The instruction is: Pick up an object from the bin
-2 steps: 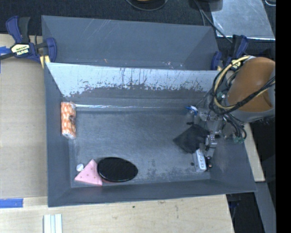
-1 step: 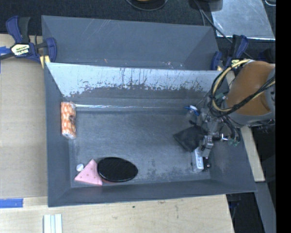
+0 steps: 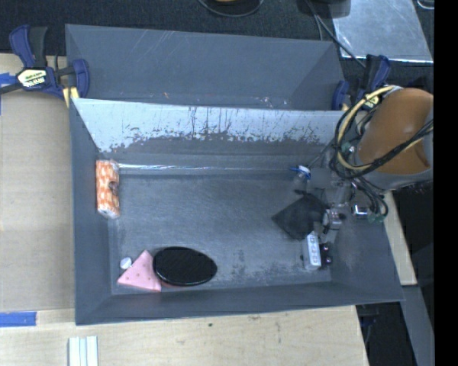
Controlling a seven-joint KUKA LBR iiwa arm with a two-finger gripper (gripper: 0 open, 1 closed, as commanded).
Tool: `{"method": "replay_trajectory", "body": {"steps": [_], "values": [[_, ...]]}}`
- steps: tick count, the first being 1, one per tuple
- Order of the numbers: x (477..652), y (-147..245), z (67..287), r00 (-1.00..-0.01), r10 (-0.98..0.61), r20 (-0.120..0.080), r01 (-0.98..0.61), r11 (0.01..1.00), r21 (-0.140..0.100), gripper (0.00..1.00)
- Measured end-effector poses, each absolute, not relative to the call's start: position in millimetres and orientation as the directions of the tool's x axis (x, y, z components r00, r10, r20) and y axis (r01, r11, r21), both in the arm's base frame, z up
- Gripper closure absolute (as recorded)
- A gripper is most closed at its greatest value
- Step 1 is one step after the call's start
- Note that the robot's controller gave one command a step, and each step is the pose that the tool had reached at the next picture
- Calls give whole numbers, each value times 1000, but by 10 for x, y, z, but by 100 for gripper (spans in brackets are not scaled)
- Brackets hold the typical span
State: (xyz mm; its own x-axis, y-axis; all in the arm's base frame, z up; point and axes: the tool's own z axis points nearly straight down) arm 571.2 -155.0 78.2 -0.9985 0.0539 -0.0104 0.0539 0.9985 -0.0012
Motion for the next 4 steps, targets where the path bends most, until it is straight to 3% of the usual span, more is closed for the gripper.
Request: {"method": "replay_trajectory", "body": {"steps": [1,2,4], "values": [[5671,-1557,690,-977,214,-14,214,977,0,0],[5734,-1545,800,-998,54,-19,55,999,-1,100],[5724,-1542,837,-998,54,-16,54,999,0,100]]}}
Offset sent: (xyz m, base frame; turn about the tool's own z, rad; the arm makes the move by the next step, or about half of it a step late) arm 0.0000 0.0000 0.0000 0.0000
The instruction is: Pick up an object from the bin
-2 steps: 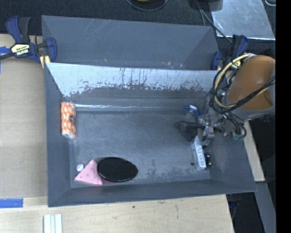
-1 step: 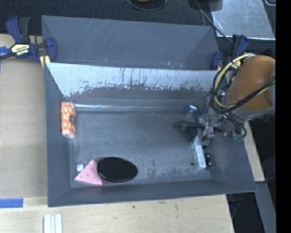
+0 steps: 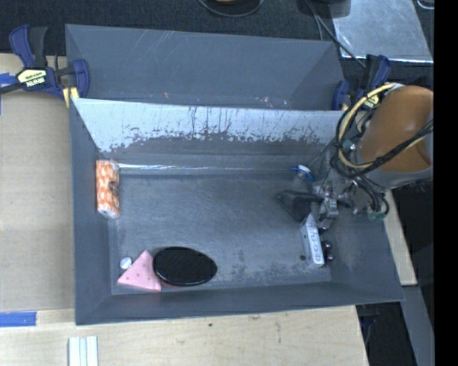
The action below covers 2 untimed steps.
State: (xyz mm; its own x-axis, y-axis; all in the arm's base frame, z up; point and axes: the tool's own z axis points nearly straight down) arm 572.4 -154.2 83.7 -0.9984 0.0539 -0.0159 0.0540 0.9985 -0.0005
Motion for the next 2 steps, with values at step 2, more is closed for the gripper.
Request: {"method": "replay_trajectory", "body": {"steps": [2], "values": [[5713,-1545,1156,-998,54,-11,54,999,0,100]]}}
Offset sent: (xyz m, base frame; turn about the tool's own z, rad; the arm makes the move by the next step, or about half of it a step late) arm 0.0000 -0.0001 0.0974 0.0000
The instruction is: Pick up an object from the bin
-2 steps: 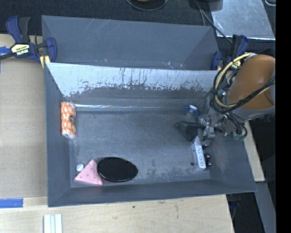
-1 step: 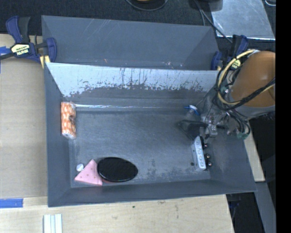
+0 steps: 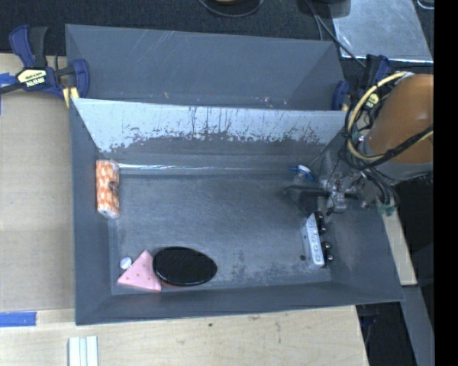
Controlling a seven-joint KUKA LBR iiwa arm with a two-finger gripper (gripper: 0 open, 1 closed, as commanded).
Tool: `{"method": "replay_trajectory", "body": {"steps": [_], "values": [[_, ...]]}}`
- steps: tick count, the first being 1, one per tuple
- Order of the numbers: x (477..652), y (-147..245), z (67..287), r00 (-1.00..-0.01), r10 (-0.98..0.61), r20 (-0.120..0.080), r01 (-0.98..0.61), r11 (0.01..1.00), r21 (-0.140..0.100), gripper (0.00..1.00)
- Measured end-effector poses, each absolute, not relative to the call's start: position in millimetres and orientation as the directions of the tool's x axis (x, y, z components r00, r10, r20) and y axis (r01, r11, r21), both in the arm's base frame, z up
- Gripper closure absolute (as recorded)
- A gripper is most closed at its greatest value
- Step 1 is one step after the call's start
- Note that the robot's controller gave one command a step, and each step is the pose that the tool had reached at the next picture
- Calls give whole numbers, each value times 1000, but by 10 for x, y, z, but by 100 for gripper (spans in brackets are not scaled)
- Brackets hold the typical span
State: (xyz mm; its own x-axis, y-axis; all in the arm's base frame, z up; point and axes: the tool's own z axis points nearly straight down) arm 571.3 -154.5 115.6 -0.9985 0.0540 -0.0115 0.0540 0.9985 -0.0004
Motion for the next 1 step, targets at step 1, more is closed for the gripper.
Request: {"method": "replay_trajectory", "body": {"steps": [1], "values": [[5713,-1546,1370,-998,54,-12,54,999,-1,100]]}}
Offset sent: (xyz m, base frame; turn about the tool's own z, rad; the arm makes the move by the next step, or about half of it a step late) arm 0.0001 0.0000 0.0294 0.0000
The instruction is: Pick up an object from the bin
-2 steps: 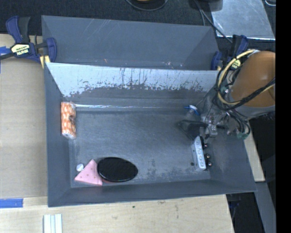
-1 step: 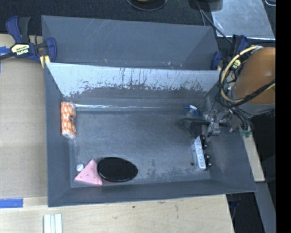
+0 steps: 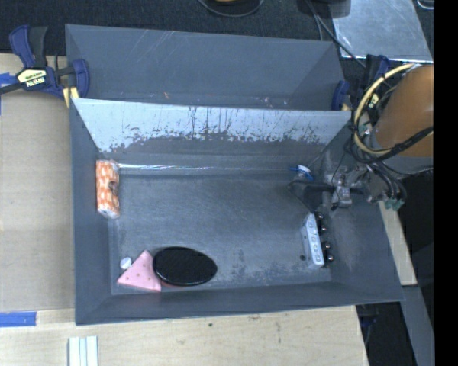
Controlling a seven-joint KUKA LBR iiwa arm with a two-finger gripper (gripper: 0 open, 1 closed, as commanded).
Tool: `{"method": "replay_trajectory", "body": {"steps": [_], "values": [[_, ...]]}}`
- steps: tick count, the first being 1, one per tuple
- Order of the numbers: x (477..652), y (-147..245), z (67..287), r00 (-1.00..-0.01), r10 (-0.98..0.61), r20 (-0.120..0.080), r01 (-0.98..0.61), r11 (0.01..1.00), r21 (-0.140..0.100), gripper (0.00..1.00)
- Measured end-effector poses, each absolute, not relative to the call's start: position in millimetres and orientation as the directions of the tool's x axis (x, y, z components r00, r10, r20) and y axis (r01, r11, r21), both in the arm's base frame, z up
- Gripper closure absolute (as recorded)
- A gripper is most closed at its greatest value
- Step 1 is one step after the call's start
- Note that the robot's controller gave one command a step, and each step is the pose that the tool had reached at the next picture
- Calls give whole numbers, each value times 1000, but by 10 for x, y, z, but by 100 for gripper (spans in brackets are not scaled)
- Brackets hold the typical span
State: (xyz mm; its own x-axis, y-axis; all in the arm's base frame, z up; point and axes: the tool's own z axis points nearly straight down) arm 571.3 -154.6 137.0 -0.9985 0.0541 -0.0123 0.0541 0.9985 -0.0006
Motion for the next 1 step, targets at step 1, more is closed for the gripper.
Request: {"method": "replay_trajectory", "body": {"steps": [1], "values": [[5724,-1549,1577,-998,54,-17,54,999,-2,100]]}}
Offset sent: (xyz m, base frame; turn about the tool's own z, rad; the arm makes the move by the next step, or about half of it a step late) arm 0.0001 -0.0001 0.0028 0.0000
